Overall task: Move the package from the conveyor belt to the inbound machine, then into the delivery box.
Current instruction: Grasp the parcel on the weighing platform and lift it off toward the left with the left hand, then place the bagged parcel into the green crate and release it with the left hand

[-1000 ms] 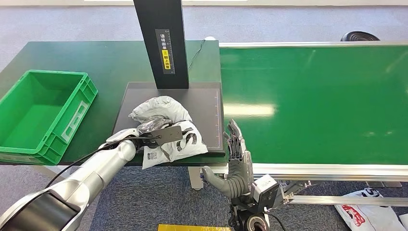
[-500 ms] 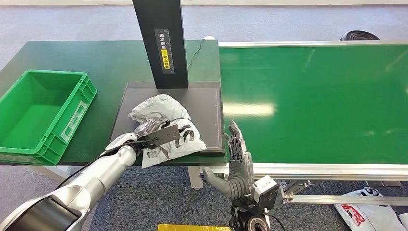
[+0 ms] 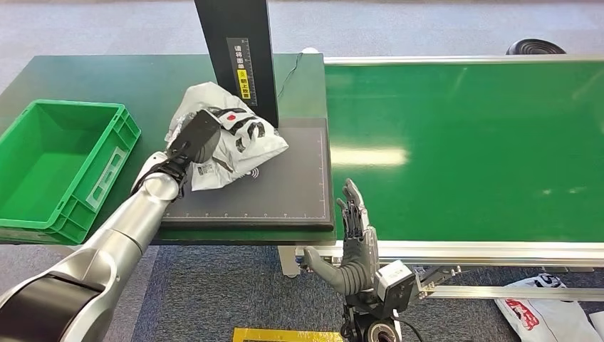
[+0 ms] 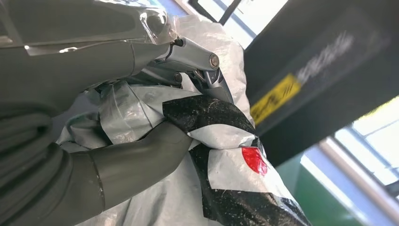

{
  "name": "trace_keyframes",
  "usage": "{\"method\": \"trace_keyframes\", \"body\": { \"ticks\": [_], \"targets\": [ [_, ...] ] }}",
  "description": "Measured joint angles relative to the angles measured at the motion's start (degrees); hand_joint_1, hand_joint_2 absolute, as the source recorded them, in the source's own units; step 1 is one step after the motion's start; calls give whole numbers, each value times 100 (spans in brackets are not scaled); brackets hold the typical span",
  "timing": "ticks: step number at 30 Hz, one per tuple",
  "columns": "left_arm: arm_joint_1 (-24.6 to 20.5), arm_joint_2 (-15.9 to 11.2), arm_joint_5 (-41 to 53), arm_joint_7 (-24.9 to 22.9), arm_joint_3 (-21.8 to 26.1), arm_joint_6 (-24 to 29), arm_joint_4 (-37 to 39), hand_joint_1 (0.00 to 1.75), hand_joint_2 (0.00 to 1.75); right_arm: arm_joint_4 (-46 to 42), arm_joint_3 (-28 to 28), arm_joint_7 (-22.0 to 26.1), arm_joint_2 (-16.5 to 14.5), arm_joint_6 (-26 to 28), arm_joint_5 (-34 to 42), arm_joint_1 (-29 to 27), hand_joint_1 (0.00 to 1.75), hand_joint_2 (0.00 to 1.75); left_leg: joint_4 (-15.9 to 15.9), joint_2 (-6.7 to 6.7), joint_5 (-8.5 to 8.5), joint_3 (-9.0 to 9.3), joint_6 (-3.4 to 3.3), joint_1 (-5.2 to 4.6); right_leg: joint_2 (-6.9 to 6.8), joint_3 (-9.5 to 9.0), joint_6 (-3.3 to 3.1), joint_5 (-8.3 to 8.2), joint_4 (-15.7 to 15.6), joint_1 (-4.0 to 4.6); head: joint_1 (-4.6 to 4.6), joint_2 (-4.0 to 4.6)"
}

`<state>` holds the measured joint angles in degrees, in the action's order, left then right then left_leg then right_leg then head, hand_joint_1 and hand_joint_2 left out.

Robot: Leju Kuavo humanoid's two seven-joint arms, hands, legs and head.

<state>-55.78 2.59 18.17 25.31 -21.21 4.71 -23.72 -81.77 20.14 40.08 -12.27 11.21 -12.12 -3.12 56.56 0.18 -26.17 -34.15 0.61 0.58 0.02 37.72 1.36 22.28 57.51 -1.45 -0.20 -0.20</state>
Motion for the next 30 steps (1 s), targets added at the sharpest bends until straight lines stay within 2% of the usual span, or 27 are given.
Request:
{"method": "trace_keyframes", "body": {
  "ticks": [11,16,23,30],
  "targets": [
    [-60,-142,-312,212,741,156,-397,175,175,-106,-154,-3,-131,-4,-137,-85,0,175,0,-1,0,-11,0,0,0,11,0,0,0,0,1,0],
    [88,-267,-248,300,959,290,-675,175,175,-166,-252,-8,-186,-52,-204,-158,0,175,0,-2,0,-14,0,0,0,13,0,0,0,0,1,0],
    [503,-629,-121,403,1144,491,-927,175,175,-224,-358,-7,-194,-54,-208,-304,0,175,-1,-16,-1,-17,1,1,4,20,-1,1,0,1,2,0],
    [721,-1144,16,378,1239,557,-895,175,175,-315,-423,-4,-184,-26,-202,-474,0,175,-2,-21,0,-20,1,2,6,24,-1,1,1,2,2,0]
  ]
}}
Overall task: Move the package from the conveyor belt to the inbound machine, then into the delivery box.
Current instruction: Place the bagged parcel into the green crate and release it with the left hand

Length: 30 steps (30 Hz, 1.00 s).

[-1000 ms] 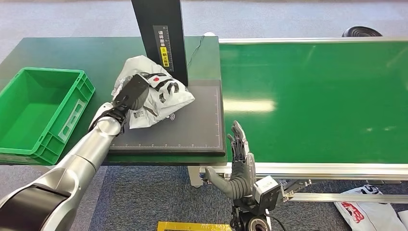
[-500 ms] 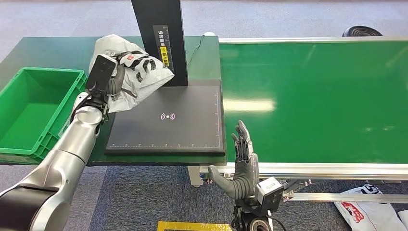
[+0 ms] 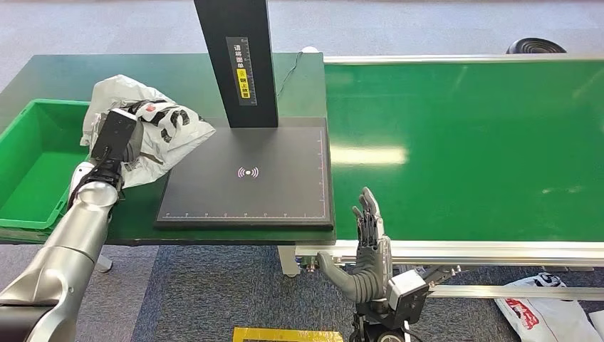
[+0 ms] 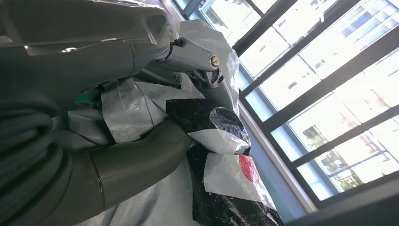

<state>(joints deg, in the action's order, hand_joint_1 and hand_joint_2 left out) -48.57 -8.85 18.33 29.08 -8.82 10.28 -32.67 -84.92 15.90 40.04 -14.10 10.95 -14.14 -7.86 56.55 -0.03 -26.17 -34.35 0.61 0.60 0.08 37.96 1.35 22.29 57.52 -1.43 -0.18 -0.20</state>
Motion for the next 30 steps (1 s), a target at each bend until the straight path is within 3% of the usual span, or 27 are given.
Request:
{"method": "trace_keyframes", "body": {
  "ticks": [4,14,22,30],
  "targets": [
    [132,-288,5,22,19,-4,52,175,175,-75,-11,0,14,31,-2,-104,0,175,0,-2,0,-2,0,0,6,5,-1,1,0,0,1,0],
    [319,-599,211,-134,20,178,85,175,175,-118,-15,0,43,108,-1,-191,0,175,0,-1,-1,-5,0,0,7,6,-2,1,0,0,1,0],
    [327,-1175,406,-338,45,-165,108,175,175,-160,-10,3,116,211,37,-280,0,175,-1,-11,-1,-3,2,7,22,13,-4,1,0,8,1,0],
    [305,-1470,443,-432,67,-224,102,175,175,-163,-10,4,123,212,44,-286,0,175,-1,-19,-1,-3,3,7,26,12,-8,-2,0,8,3,0]
  ]
}}
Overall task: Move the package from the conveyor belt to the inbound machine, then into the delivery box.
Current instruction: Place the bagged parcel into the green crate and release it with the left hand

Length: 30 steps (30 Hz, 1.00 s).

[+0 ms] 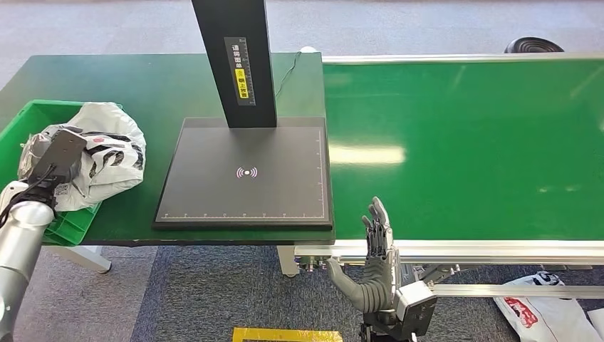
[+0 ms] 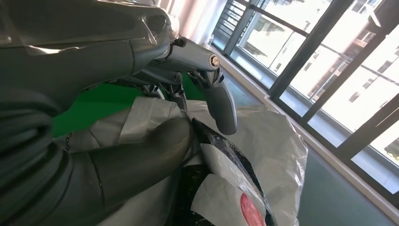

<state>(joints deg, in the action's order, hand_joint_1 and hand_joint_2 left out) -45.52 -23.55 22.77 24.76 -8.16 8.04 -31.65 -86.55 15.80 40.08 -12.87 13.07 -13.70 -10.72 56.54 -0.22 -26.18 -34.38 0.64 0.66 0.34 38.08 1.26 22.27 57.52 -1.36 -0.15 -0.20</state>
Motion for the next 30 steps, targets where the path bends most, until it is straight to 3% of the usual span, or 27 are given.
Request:
{"method": "trace_keyframes", "body": {
  "ticks": [13,30],
  "targets": [
    [-533,-1092,429,-528,-61,-220,-55,175,175,-15,-2,0,2,-128,32,-28,0,175,-1,-15,-3,1,7,12,19,6,-6,1,1,12,0,0],
    [-603,-1341,525,-723,-79,-147,-53,175,175,-16,-4,-2,-6,-177,0,-27,0,175,-1,-14,-4,3,9,11,20,4,-6,1,1,11,-1,0]
  ]
}}
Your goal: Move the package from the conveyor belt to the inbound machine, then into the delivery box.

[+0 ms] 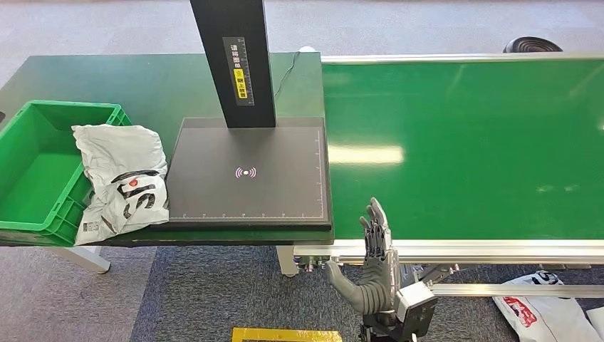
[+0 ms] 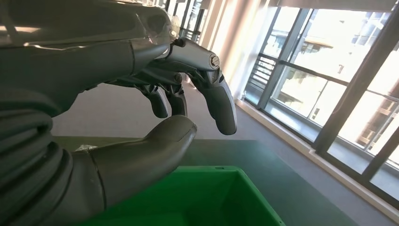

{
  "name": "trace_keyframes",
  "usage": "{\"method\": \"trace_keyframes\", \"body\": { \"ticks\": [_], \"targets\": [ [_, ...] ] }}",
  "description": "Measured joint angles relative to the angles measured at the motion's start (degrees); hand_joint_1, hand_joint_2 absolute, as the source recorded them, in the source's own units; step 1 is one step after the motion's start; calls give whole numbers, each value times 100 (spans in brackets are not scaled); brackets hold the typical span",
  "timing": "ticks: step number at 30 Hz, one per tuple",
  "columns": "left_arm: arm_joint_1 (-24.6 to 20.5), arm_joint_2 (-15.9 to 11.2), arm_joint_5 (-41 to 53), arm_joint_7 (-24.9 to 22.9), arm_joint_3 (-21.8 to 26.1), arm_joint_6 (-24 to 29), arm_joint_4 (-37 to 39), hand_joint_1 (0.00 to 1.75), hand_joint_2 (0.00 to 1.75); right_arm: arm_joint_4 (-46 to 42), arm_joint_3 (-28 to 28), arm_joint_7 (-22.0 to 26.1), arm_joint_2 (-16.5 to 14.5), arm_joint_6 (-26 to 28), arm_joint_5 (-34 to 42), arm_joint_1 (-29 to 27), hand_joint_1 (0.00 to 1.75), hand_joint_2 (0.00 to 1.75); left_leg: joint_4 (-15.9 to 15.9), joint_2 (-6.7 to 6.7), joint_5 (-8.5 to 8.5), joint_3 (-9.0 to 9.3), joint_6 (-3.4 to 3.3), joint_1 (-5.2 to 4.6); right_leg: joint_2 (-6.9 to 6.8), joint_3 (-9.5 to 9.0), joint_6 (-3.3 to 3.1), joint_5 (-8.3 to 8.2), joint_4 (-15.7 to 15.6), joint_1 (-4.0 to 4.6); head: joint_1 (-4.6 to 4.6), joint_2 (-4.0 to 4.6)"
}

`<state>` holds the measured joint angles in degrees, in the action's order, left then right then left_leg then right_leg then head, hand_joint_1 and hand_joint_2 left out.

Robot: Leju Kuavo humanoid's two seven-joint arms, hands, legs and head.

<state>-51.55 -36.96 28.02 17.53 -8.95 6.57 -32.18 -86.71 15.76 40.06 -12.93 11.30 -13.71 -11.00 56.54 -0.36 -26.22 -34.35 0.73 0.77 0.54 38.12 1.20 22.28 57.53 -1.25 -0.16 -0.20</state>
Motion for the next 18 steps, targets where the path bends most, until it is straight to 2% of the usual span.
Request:
{"method": "trace_keyframes", "body": {
  "ticks": [6,10,12,16,18],
  "targets": [
    [-307,-51,592,-387,5,256,78,175,175,-34,-21,-65,-56,-95,-137,-1,0,175,0,5,1,-1,0,0,-5,-1,0,0,0,0,2,0],
    [-619,-46,996,-632,53,289,185,3,175,-58,-58,-81,-94,-161,-195,-22,0,175,0,4,0,0,0,-1,-4,-1,0,0,0,-1,1,0],
    [-614,10,859,-504,192,226,224,0,175,-67,-84,-88,-120,-184,-220,-35,0,175,0,2,-2,3,1,-4,-2,-1,0,0,0,-4,-1,0],
    [-143,384,228,424,655,-5,281,0,175,-69,-125,-87,-157,-196,-253,-34,0,175,0,4,-2,6,2,-6,-4,-4,0,1,-1,-5,1,0],
    [71,549,100,698,759,-113,288,0,175,-69,-130,-82,-163,-193,-260,-34,0,175,0,5,-2,5,2,-5,-4,-4,0,1,-1,-5,1,0]
  ]
}}
